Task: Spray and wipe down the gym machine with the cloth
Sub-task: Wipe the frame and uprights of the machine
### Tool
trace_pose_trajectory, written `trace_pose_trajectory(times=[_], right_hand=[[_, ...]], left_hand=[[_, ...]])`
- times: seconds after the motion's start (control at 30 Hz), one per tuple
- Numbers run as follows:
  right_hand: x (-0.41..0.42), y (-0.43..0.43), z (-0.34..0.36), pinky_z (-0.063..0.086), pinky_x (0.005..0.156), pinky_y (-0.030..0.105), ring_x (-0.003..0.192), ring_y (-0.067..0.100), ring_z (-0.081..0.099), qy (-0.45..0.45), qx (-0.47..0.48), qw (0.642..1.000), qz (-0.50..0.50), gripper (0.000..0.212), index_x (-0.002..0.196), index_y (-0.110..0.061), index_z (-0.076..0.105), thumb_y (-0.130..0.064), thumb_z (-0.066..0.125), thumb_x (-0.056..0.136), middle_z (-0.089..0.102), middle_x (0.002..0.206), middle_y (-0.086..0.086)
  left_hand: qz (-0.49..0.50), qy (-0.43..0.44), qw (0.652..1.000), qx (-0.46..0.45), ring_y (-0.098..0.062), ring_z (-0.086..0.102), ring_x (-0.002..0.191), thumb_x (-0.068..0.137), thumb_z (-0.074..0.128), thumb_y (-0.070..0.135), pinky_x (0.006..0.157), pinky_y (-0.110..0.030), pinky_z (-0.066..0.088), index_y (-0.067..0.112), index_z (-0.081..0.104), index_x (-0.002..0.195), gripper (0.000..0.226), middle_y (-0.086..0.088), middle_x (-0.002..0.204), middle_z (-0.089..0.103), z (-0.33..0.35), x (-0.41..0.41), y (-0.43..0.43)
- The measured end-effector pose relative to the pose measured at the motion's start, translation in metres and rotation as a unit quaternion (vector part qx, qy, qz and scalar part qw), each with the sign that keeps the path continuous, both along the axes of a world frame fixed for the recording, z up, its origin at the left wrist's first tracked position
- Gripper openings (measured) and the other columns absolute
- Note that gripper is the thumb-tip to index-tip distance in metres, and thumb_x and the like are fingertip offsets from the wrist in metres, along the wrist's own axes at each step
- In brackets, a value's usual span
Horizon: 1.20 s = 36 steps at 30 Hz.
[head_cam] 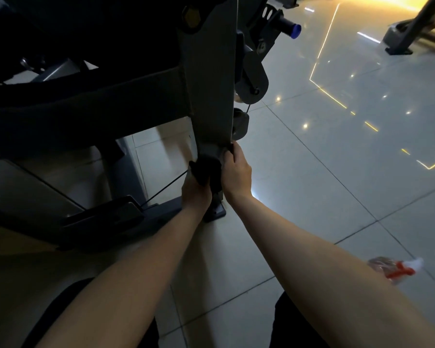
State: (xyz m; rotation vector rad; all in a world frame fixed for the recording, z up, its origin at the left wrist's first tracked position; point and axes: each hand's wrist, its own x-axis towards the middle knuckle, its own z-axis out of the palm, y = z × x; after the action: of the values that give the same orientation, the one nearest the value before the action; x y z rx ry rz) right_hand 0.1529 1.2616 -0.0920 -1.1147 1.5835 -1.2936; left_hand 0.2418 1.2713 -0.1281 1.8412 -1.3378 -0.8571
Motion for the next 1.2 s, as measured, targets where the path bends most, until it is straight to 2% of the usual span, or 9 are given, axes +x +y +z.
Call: trace_pose_trajectory(times=[0.1,0.17,0.33,0.43,0.6,0.77,0.87,0.97,1.2], right_hand=[[0.004,-0.002,-0.004,0.053,0.091,0.047,0.103,0.017,0.060,-0.002,-0.006,1.000,-0.016,0.035,0.123,-0.035,0.056,-0.038,0.033,0.097,0.066,0.114,-0.005],[0.007,-0.002,-0.005,0.053,0.091,0.047,0.101,0.017,0.061,-0.001,-0.015,0.999,-0.028,0.035,0.121,-0.031,0.058,-0.039,0.033,0.099,0.067,0.112,-0.003],[0.015,-0.004,-0.004,0.052,0.089,0.044,0.103,0.020,0.060,0.005,-0.036,0.998,-0.049,0.045,0.122,-0.025,0.059,-0.046,0.029,0.096,0.067,0.115,0.003],[0.011,-0.004,-0.006,0.050,0.089,0.040,0.106,0.021,0.060,0.015,-0.037,0.998,-0.044,0.044,0.126,-0.024,0.059,-0.041,0.030,0.097,0.066,0.118,0.003],[0.004,-0.003,-0.008,0.052,0.090,0.045,0.104,0.020,0.060,0.027,-0.022,0.999,-0.025,0.033,0.126,-0.028,0.057,-0.031,0.033,0.103,0.066,0.116,0.000],[0.002,0.001,-0.001,0.052,0.091,0.048,0.102,0.021,0.059,0.011,-0.008,1.000,-0.014,0.033,0.126,-0.028,0.057,-0.030,0.033,0.102,0.065,0.111,-0.002],[0.003,0.005,0.003,0.052,0.090,0.050,0.100,0.021,0.060,0.001,-0.011,1.000,-0.004,0.034,0.124,-0.028,0.058,-0.034,0.035,0.099,0.066,0.109,-0.002],[0.003,0.006,0.006,0.051,0.090,0.050,0.099,0.021,0.060,-0.015,-0.013,1.000,-0.011,0.035,0.120,-0.028,0.060,-0.041,0.035,0.099,0.066,0.107,0.000],[0.003,0.004,0.004,0.051,0.093,0.051,0.103,0.020,0.060,-0.010,-0.020,1.000,-0.012,0.048,0.120,-0.026,0.060,-0.055,0.030,0.096,0.066,0.109,-0.004]], left_hand=[[0.032,0.027,0.991,-0.129,-0.011,0.063,0.107,0.105,0.050,0.028,0.073,-0.010,0.044,0.017,0.049,0.133,0.030,0.004,0.119,0.062,0.031,-0.007,0.010],[0.014,0.056,0.981,-0.185,0.008,0.056,0.106,0.105,0.051,0.029,0.079,-0.003,0.043,0.017,0.044,0.143,0.041,0.011,0.127,0.056,0.048,-0.007,0.013],[-0.028,0.049,0.974,-0.218,-0.016,0.039,0.143,0.104,0.050,0.033,0.112,-0.024,0.038,0.017,0.026,0.158,0.061,-0.004,0.158,0.037,0.053,0.001,0.003],[-0.037,0.061,0.975,-0.208,-0.013,0.039,0.141,0.104,0.051,0.030,0.100,-0.003,0.036,0.018,0.022,0.159,0.063,-0.003,0.158,0.037,0.042,0.000,0.000],[-0.048,0.041,0.982,-0.175,0.001,0.048,0.120,0.104,0.051,0.028,0.086,-0.003,0.046,0.020,0.029,0.153,0.054,0.005,0.143,0.047,0.023,0.004,-0.002],[-0.030,0.029,0.989,-0.139,-0.013,0.061,0.106,0.103,0.055,0.027,0.065,-0.006,0.045,0.018,0.042,0.139,0.040,0.006,0.120,0.057,0.022,0.004,-0.002],[-0.012,0.042,0.985,-0.165,-0.015,0.062,0.112,0.102,0.055,0.033,0.082,-0.021,0.054,0.021,0.044,0.140,0.041,0.001,0.127,0.060,0.035,0.001,0.003],[-0.011,0.053,0.979,-0.197,-0.011,0.041,0.139,0.102,0.056,0.034,0.107,-0.020,0.036,0.021,0.028,0.157,0.063,0.001,0.157,0.041,0.051,-0.001,0.004],[-0.033,0.067,0.973,-0.217,-0.015,0.033,0.147,0.101,0.058,0.032,0.117,-0.032,0.036,0.022,0.017,0.161,0.074,0.001,0.163,0.031,0.044,0.002,-0.005]])
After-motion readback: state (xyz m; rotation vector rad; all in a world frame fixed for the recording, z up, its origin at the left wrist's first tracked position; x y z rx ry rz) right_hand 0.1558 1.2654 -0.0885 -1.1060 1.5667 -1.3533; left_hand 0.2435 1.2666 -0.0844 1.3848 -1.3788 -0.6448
